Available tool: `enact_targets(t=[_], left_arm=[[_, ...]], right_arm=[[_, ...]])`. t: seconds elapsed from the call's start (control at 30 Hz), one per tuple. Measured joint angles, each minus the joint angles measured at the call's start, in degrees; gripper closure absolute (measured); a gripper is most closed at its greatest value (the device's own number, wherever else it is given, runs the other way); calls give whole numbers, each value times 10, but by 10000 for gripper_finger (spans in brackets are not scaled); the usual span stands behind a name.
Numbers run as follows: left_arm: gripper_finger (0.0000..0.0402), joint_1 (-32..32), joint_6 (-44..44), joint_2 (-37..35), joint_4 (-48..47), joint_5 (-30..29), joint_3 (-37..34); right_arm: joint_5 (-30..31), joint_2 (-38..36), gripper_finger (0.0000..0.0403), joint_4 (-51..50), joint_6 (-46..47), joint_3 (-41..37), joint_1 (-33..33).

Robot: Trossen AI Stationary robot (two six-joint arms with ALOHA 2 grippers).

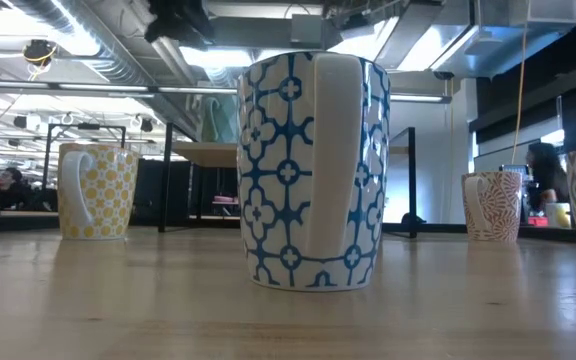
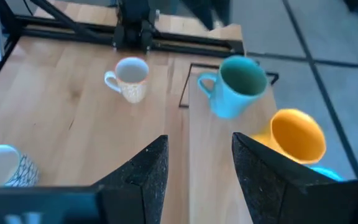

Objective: Place coffee mugs
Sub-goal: Put the green mug on the shelf

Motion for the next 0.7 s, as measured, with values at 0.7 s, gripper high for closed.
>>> enact_targets(t=[0.7], left_arm=[[207,152,199,254,-244,128,244]], right_arm=[[19,0,235,-45,50,0,-15]])
